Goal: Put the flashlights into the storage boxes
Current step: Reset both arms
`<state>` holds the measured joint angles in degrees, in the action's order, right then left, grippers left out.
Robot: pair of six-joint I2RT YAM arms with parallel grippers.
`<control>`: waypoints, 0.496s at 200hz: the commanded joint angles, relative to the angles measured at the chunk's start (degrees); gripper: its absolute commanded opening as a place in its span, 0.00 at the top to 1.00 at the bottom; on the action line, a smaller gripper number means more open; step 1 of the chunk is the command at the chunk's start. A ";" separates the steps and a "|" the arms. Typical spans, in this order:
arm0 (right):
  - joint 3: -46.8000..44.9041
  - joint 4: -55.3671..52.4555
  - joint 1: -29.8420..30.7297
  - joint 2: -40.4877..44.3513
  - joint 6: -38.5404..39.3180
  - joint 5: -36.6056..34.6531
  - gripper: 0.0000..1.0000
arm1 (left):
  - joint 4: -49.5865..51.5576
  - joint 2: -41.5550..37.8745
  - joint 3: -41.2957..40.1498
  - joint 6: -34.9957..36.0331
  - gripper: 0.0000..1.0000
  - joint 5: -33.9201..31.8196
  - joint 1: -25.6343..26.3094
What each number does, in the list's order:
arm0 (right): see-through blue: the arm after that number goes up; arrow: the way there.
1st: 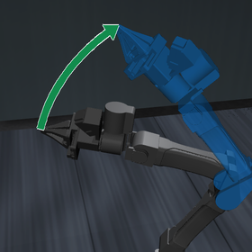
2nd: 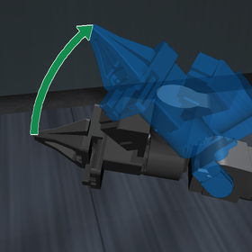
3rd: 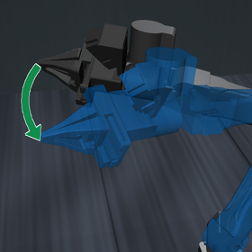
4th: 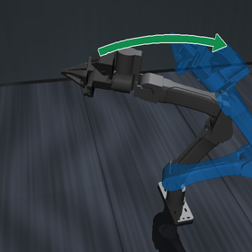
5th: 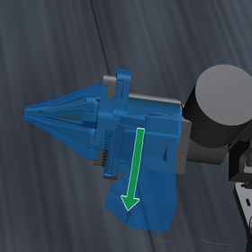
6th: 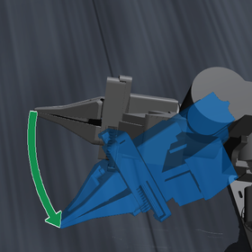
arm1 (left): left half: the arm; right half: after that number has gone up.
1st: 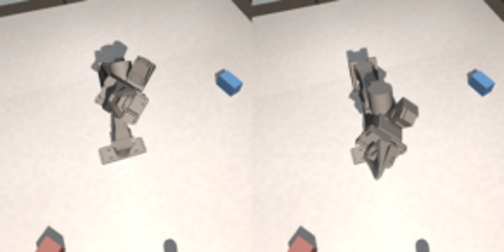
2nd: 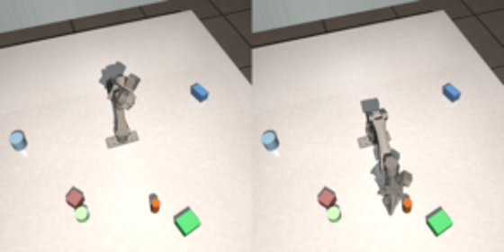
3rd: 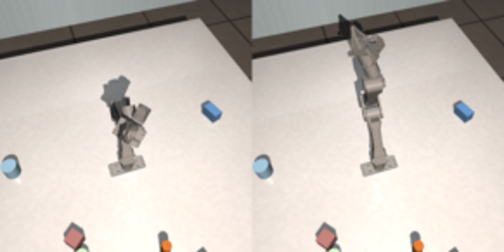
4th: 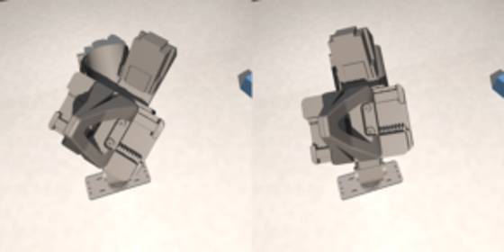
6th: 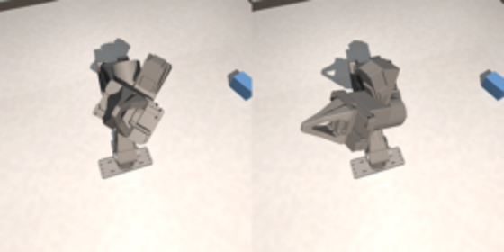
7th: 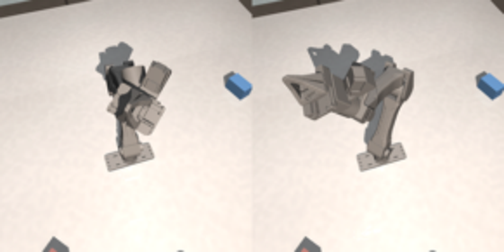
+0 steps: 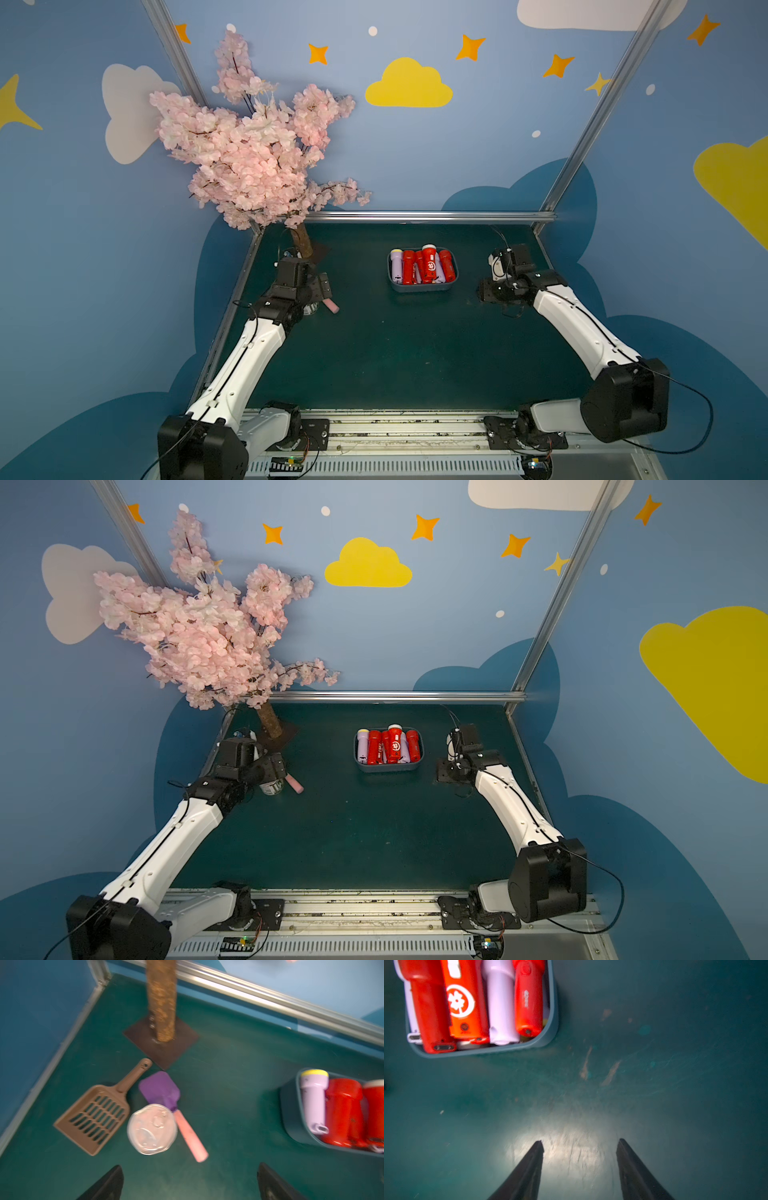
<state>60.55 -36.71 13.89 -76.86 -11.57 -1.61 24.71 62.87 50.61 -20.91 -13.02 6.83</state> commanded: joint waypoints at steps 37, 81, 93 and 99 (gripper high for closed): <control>-16.03 22.47 -3.71 8.72 6.46 -7.14 0.06 | -11.48 -1.60 -10.73 2.17 0.01 8.60 -6.99; -19.24 27.15 -6.23 7.41 7.11 -6.40 0.06 | -22.63 -4.07 -17.78 8.13 0.01 6.29 -6.98; -20.78 28.90 -6.68 8.21 6.86 -6.02 0.06 | -27.37 -5.54 -20.89 9.83 0.01 6.72 -6.94; -21.61 29.87 -6.86 8.74 6.88 -5.92 0.06 | -29.92 -6.23 -22.45 10.82 0.01 7.14 -6.99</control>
<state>41.69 -12.56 7.77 -69.60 -5.37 -7.68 6.52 59.44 32.49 -15.18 -6.63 0.01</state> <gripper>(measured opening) 0.943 0.992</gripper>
